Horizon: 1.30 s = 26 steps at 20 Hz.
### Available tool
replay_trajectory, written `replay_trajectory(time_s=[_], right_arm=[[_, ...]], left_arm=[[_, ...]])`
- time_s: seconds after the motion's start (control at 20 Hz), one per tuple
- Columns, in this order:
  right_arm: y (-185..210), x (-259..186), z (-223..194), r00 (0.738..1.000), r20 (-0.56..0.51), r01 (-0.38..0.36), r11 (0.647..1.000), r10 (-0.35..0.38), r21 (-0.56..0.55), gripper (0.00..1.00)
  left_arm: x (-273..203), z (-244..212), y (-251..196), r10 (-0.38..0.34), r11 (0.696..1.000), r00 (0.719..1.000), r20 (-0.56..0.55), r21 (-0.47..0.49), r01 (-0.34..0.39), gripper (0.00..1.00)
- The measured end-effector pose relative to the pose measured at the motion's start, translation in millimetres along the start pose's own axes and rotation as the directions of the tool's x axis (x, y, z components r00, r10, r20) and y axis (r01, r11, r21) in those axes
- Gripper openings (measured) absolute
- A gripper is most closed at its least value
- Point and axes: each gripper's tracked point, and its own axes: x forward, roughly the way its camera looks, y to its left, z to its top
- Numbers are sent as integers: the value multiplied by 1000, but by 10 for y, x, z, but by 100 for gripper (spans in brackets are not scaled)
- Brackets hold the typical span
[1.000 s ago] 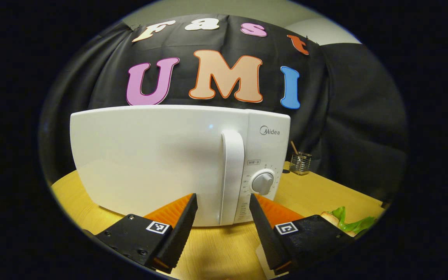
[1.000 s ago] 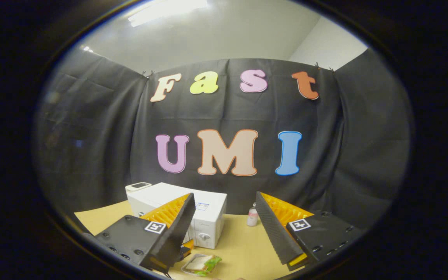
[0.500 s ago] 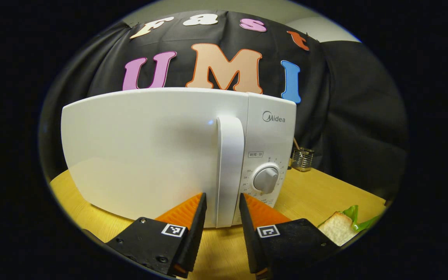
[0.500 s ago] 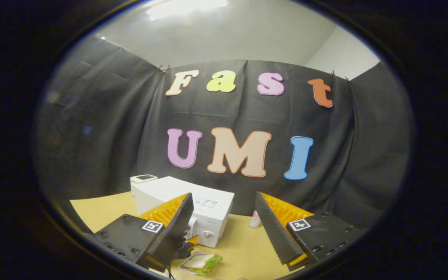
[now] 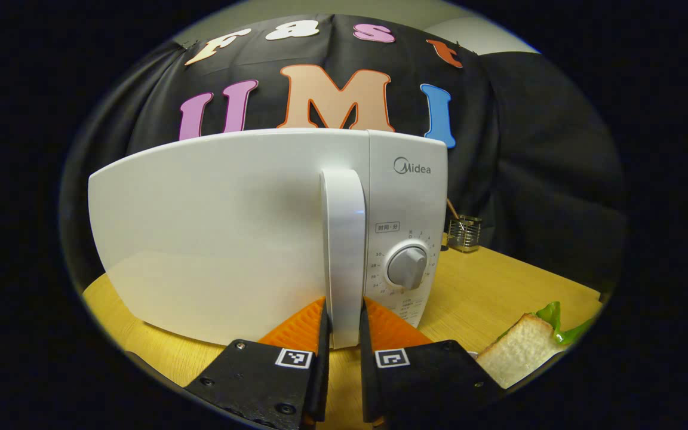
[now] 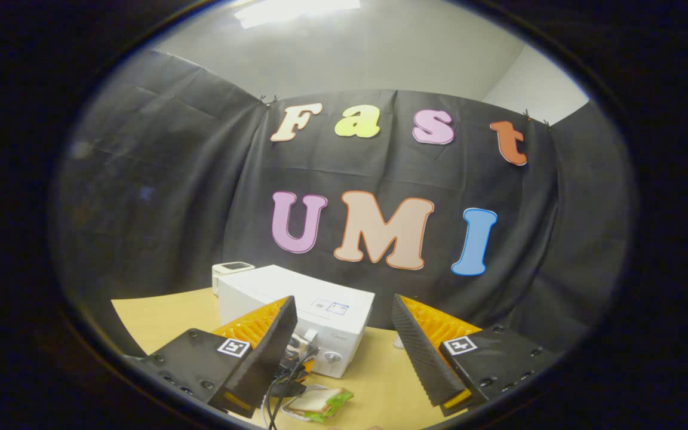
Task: Open the microwave oven with the left hand, put the food in, and close the microwave oven.
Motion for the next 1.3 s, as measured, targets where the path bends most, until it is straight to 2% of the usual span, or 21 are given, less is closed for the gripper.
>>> replay_trajectory(time_s=[0.15,0.25,0.45,0.8,0.85,1.1,1.3], right_arm=[[12,41,-26,1000,-12,-9,999,9,39,97],[-55,53,-24,1000,-14,14,999,-14,40,97],[-165,59,-22,999,-9,51,997,-51,52,97],[-330,4,-67,997,-22,76,993,-74,95,97],[-348,-14,-65,997,-21,78,993,-77,91,97],[-287,-34,-71,998,16,56,989,-58,140,97],[-205,11,-218,1000,5,26,986,-28,165,97]], left_arm=[[-19,9,18,15,1000,1000,-5,-2,-15,24],[-25,6,10,4,1000,1000,5,-30,-4,24],[-10,-2,0,-13,1000,1000,-5,-12,13,19],[-46,6,-9,-24,997,999,21,-68,26,8],[-167,-78,-23,-22,996,1000,-20,-84,21,8],[-957,-113,22,-65,992,995,78,-102,73,8],[-1364,-208,129,-67,993,994,91,-88,75,15]])
